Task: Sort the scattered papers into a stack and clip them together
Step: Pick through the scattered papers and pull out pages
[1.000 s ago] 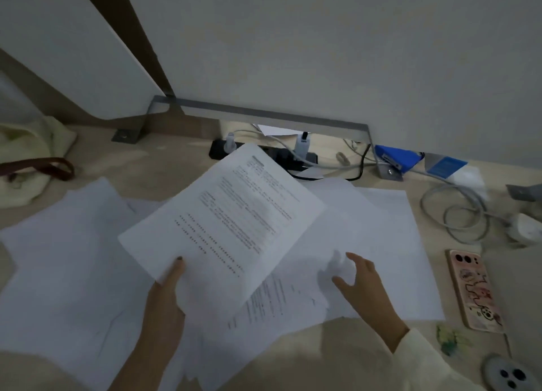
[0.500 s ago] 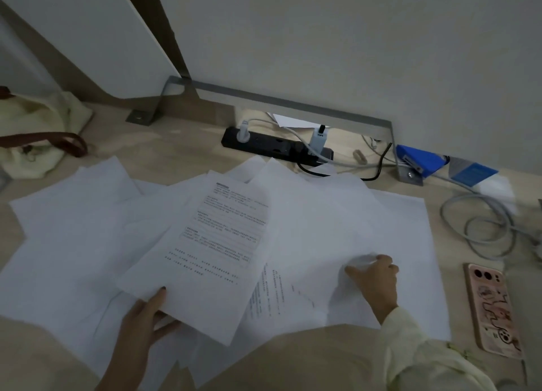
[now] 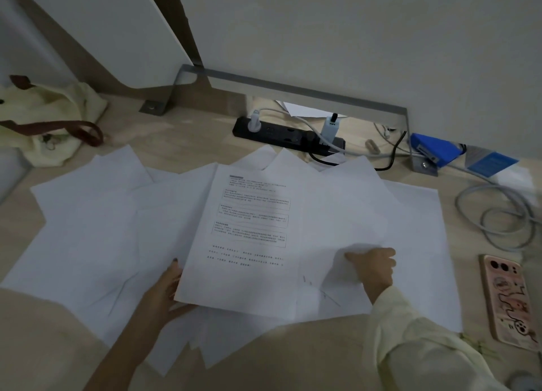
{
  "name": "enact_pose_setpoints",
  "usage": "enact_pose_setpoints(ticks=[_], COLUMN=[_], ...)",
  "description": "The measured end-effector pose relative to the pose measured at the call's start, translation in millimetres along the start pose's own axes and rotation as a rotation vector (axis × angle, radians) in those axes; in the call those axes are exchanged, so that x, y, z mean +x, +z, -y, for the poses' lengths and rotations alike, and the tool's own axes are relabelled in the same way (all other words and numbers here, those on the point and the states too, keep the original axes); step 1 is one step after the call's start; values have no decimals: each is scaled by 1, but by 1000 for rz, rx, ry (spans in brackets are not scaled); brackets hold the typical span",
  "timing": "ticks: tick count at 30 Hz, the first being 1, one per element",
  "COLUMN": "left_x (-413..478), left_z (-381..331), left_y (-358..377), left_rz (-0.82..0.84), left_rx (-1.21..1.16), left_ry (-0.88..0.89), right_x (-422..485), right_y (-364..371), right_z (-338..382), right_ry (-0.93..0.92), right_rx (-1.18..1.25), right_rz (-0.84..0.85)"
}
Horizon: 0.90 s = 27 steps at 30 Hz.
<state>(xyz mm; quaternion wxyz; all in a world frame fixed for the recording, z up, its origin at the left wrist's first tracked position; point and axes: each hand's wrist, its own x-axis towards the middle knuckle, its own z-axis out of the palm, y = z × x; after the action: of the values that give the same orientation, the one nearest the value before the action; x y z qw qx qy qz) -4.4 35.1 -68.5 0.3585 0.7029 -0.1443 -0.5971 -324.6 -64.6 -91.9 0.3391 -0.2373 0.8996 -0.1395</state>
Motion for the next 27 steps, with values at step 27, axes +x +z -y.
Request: enact_pose_setpoints(ticks=[27], left_x=[17], left_z=[14], left_y=[32], left_rz=[98], left_rx=[244], left_ry=[-26], right_x=[-25], right_y=[-53], right_z=[-51], right_ry=[-372], right_rx=[105], right_rz=[-107])
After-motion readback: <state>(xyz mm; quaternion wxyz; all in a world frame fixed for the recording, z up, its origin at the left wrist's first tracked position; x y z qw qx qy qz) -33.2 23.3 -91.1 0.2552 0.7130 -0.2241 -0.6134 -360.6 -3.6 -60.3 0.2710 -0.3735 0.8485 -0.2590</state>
